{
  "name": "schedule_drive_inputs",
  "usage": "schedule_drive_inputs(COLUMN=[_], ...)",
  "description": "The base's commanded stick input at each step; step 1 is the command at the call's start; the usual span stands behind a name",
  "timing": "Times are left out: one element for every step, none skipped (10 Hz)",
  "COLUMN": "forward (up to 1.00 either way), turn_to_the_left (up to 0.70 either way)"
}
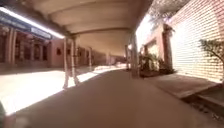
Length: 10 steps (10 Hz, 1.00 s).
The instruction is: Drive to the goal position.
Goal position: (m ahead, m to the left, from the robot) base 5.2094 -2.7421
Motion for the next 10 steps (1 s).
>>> schedule_drive_inputs(forward=[0.85,0.85,0.85,0.85,0.85,0.85,0.85,0.85,0.85,0.85], turn_to_the_left=[0.00,0.00,0.00,0.00,0.00,0.00,0.00,0.00,0.00,0.00])
